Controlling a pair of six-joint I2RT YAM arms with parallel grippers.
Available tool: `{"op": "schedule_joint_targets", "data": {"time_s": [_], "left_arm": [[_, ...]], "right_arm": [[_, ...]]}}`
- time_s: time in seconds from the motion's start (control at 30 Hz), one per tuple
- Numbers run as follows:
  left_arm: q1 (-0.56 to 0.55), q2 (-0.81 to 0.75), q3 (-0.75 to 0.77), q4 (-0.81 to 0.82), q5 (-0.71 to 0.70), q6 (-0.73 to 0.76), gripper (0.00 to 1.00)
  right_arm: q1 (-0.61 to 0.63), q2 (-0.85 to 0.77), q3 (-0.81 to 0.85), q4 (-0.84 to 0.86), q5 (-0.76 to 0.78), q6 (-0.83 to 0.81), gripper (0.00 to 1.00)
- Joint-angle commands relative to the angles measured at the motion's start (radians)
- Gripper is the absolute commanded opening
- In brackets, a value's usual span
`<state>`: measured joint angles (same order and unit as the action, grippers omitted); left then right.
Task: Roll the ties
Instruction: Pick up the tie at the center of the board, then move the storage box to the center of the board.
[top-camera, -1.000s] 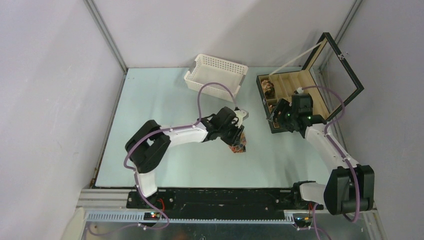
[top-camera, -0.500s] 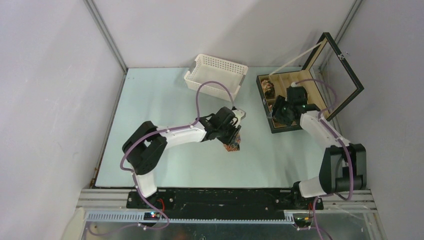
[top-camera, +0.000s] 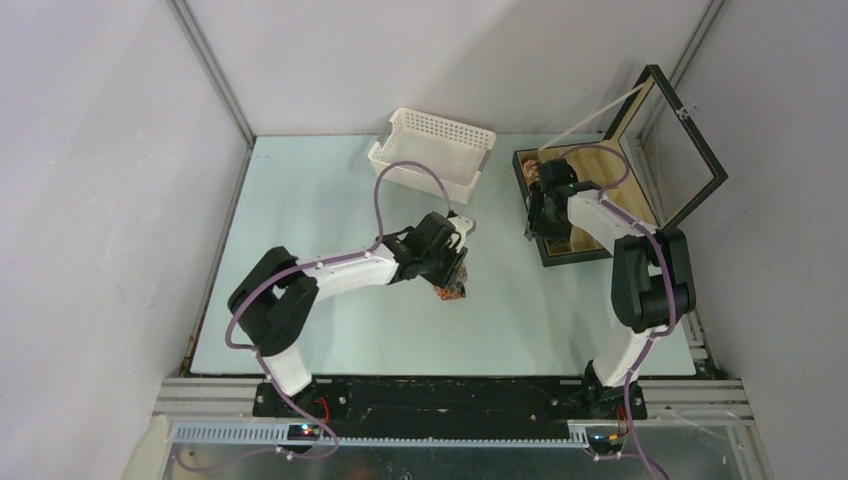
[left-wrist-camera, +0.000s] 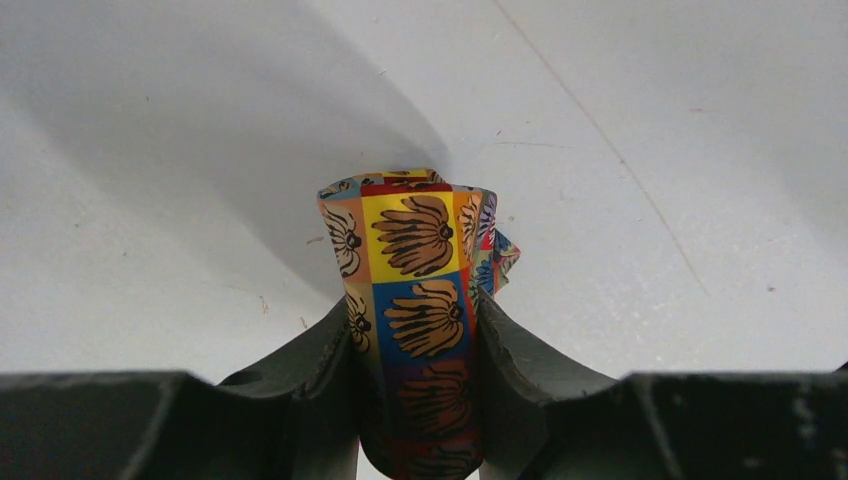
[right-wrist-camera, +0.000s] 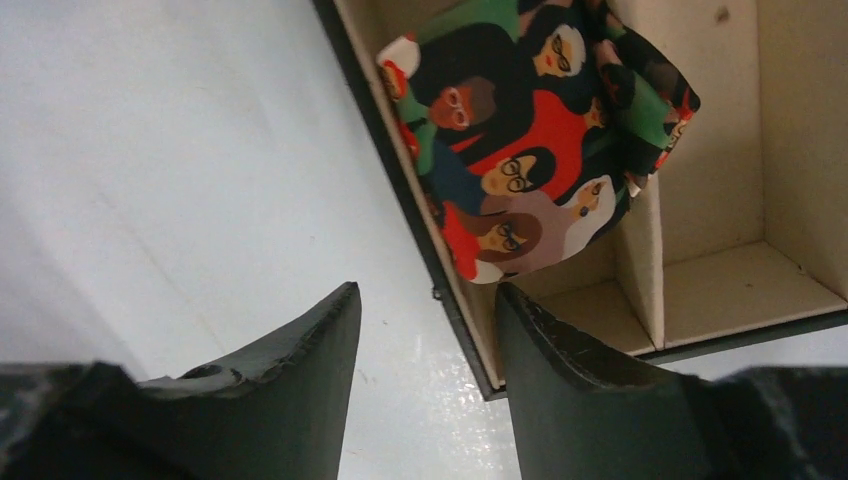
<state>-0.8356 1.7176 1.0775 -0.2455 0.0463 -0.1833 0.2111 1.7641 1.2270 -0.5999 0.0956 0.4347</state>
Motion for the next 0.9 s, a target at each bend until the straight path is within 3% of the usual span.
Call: {"op": "schedule_joint_targets", "data": {"time_s": [0.0,0.1,0.37,0.57,0.87], "left_arm": [[0.012,-0.051,-0.02,0.032,-0.019,0.004,0.0],[0.016,-0.061,-0.031,0.039,-0.024,-0.004,0.0],[0.042,-0.093,-0.064,0.043,-0.043,-0.03,0.0],[0.062,-0.105,-0.09,0.041,-0.084,-0.046,0.0],[0.078,-0.128,-0.139,0.04,-0.126,-0.083,0.0]], "right_arm": [[0.001,0.02,0.028,-0.038,0.078,-0.021,0.56],[0.004,0.035,0.028,-0.043,0.081,-0.021,0.54],[0.059,0.068,0.014,-0.038,0.094,-0.014,0.3],[0.107,0.085,-0.013,-0.007,0.053,0.005,0.0],[0.238,0.092,-0.035,0.033,0.028,0.135,0.0]]}}
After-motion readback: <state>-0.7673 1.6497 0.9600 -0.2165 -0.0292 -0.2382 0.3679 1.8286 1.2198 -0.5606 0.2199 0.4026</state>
